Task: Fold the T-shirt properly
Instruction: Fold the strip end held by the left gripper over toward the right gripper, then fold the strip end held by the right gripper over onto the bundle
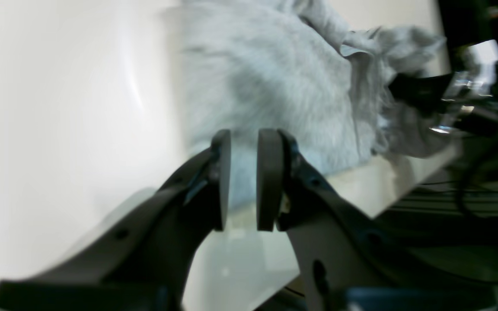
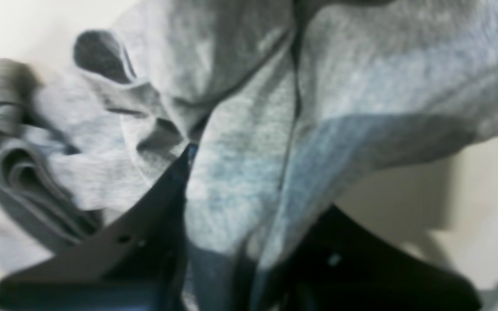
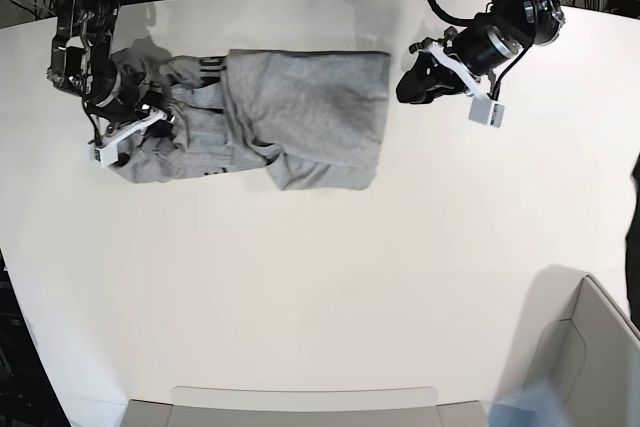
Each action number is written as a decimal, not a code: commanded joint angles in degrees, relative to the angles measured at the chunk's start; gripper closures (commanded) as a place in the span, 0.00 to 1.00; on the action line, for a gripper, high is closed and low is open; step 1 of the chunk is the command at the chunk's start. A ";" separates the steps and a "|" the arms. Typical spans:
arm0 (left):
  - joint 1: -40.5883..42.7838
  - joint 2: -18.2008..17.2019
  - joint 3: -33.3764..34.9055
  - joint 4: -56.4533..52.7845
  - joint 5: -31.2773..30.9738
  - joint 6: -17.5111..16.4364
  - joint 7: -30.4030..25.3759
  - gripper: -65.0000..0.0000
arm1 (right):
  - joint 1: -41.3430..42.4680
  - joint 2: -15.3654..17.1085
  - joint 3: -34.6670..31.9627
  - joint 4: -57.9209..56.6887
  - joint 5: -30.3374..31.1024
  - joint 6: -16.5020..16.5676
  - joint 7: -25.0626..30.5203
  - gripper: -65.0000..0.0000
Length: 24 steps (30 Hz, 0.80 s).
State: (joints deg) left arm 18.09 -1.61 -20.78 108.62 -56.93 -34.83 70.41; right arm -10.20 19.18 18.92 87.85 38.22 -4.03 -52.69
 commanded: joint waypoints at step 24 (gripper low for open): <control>0.07 -6.17 -5.82 0.96 -4.04 -0.12 -0.92 0.83 | 10.94 -9.82 -32.32 21.82 -51.45 -1.02 -16.19 1.00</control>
State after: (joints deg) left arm 18.24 -7.35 -26.37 108.73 -59.64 -34.79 70.41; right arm -0.32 9.43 -13.43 108.71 -12.43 -4.93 -70.39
